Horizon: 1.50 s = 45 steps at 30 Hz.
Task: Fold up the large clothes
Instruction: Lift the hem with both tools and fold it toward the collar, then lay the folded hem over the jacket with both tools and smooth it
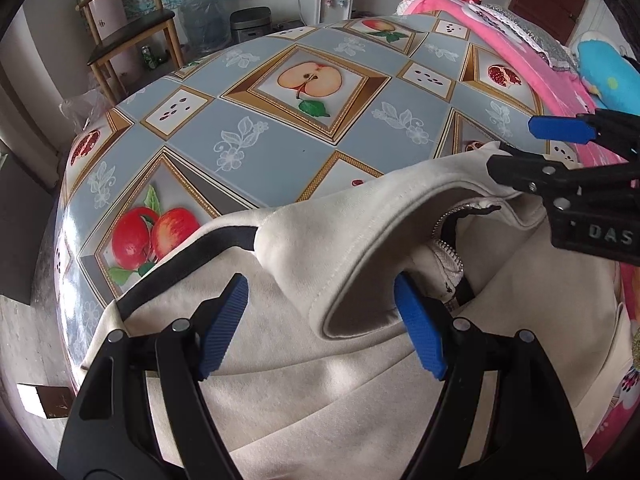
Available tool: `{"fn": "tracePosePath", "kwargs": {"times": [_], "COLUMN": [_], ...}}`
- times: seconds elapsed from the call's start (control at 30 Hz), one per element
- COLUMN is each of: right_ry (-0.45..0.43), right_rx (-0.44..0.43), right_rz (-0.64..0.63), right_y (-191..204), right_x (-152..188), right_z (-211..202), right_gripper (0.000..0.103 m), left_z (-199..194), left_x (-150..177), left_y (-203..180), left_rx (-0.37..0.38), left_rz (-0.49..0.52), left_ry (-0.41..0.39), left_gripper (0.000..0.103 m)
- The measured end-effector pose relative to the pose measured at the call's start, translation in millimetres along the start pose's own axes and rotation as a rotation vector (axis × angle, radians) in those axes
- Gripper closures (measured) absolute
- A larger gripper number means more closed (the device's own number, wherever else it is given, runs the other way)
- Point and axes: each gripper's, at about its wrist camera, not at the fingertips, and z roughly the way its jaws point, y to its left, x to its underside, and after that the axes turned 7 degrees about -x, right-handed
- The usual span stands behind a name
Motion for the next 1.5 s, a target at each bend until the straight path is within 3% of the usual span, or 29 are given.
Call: {"fn": "tracePosePath", "kwargs": {"times": [0.2,0.53,0.77,1.0,1.13,1.33,1.5], "right_ry": [-0.036,0.085,0.105,0.209,0.209,0.086,0.096], "right_rx": [-0.039,0.045,-0.115,-0.153,-0.126,-0.033,0.055], "right_rz": [-0.077,-0.071,0.077,-0.05,-0.08,-0.034,-0.259], "right_y": [11.7,-1.6,-12.5,0.5,1.5,-0.3,39.1], "right_x": [11.9,14.3,-10.1,9.8,19.5,-5.3,-2.8], "right_z": [-25.9,10.1,29.9,27.8,22.2,18.3,26.7], "right_gripper": [0.037,0.037,0.037,0.037,0.037,0.037,0.037], "left_z": [3.1,8.0,6.5,4.9,8.3,6.7,3.3], "left_x": [-2.6,-5.9,-4.5,0.8,3.1,1.7,2.1], "left_y": [11.3,16.1,13.8,13.8,11.2,12.6,12.0], "left_rx": [0.004,0.003,0.0,0.007,0.001,0.003,0.0], "left_rz": [-0.042,-0.048,-0.014,0.021,0.046,0.025,0.027], "left_ry": [0.003,0.009,0.002,-0.003,0.0,-0.004,-0.011], "left_gripper": [0.031,0.031,0.031,0.031,0.031,0.031,0.031]}}
